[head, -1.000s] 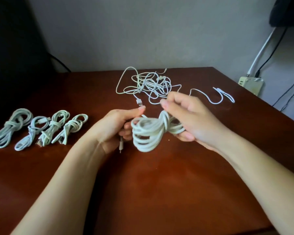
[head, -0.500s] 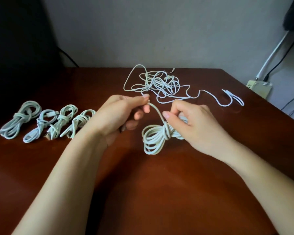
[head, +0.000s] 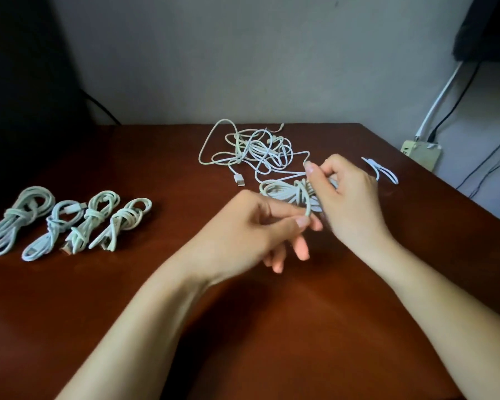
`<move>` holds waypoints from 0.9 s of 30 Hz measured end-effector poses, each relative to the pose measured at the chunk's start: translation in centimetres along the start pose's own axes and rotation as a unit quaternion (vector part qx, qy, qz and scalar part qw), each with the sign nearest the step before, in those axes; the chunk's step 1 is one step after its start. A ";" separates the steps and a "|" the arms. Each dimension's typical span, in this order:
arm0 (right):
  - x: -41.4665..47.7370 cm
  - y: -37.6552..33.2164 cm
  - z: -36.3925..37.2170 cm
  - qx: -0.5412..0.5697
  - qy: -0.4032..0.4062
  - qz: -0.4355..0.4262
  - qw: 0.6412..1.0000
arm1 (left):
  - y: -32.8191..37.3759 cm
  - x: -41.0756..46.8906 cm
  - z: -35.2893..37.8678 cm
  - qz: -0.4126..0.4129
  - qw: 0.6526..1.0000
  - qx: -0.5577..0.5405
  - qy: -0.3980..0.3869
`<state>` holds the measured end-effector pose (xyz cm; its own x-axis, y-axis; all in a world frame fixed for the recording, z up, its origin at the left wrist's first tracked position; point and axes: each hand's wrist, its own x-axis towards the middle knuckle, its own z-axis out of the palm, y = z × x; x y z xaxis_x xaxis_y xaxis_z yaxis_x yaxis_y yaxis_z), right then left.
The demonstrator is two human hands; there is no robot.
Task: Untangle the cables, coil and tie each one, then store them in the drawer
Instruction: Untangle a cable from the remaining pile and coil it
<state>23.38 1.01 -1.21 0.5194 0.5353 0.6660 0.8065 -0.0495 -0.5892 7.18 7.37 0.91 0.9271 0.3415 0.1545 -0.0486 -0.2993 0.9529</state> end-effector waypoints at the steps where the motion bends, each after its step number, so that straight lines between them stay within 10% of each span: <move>1: 0.0 0.0 0.0 0.008 0.006 0.008 1.000 | -0.2 0.1 0.3 0.002 1.000 0.004 -0.002; 14: 0.3 -1.6 -0.6 0.370 -0.054 0.271 0.887 | -1.9 1.0 1.3 -0.031 0.998 -0.043 0.042; 20: 0.1 -3.1 -1.6 0.479 -0.137 0.263 0.826 | -1.8 0.7 -0.7 -0.146 0.967 -0.203 0.054; 27: -0.8 -3.4 -1.9 0.407 -0.316 0.187 0.836 | -2.1 0.4 -1.3 -0.116 0.972 -0.188 0.073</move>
<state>20.73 -0.88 1.16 0.2310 0.9625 0.1423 0.0284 0.1395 -0.9898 7.15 9.24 -0.68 0.8679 0.4922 -0.0668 -0.0027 0.1391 0.9903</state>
